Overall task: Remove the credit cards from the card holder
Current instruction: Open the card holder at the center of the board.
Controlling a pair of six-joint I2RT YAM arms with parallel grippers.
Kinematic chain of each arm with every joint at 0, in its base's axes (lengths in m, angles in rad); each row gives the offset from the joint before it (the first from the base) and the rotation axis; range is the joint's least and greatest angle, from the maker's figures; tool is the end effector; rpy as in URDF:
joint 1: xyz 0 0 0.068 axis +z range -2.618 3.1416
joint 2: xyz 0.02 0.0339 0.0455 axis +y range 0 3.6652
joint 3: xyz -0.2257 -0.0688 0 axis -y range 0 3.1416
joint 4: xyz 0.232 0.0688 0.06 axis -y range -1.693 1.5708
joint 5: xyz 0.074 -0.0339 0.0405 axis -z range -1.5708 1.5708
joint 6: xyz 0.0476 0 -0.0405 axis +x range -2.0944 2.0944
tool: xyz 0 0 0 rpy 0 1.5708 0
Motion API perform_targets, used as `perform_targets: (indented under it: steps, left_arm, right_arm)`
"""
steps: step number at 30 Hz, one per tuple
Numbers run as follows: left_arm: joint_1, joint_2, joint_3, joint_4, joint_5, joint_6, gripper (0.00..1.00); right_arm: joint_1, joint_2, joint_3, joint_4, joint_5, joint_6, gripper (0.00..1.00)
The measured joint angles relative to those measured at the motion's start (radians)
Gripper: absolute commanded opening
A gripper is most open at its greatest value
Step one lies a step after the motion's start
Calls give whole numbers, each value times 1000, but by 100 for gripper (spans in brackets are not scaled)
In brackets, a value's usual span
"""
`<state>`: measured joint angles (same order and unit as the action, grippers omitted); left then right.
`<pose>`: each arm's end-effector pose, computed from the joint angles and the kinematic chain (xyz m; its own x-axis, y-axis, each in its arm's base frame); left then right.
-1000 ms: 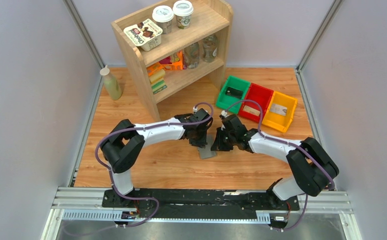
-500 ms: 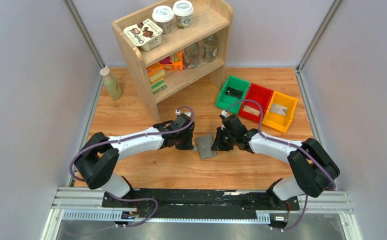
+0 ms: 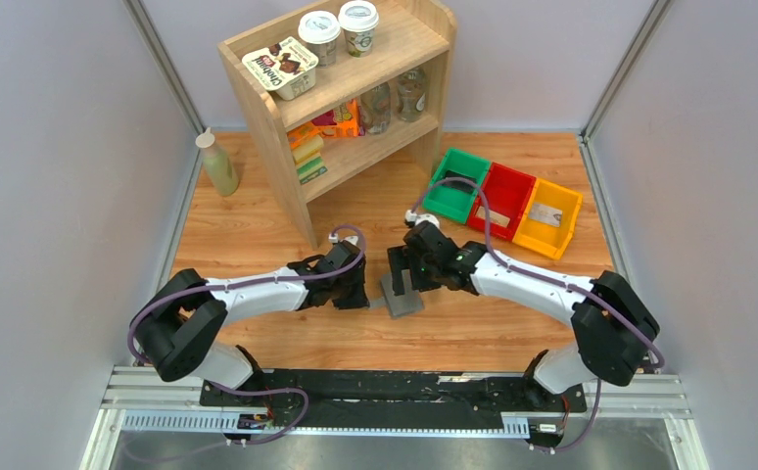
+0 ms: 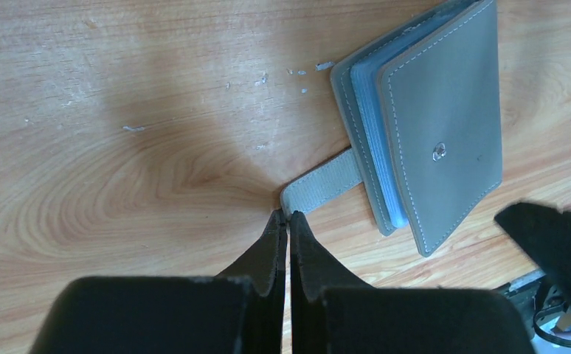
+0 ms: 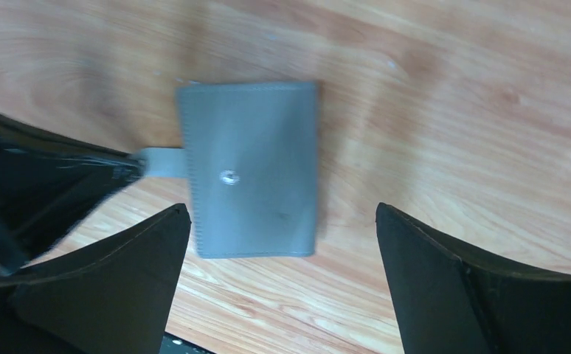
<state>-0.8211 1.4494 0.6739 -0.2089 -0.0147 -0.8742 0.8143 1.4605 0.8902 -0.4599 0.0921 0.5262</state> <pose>0.1829 -0.1954 0.1167 -0.9212 -0.1360 -0.3644 0.0306 0.9086 -0.4166 0.1990 0.2045 0.1590 -0.8563 -0.1786 -0.4846 -0.3025 0.9340 0.1903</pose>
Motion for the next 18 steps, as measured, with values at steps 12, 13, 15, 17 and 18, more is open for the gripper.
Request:
perform_targets:
  steps: [12, 13, 15, 17, 18]
  left_arm:
    - [0, -11, -26, 35, 6, -7, 0]
    - [0, -12, -26, 35, 6, -7, 0]
    - [0, -14, -26, 35, 6, -7, 0]
    - [0, -18, -26, 35, 6, -6, 0]
    - [0, -20, -26, 35, 6, -6, 0]
  right_arm:
    - [161, 187, 127, -68, 152, -37, 100]
    - [161, 200, 130, -76, 165, -38, 100]
    - [161, 215, 133, -82, 183, -38, 97]
    - [161, 216, 134, -91, 194, -39, 93]
    - [161, 216, 137, -97, 196, -40, 90]
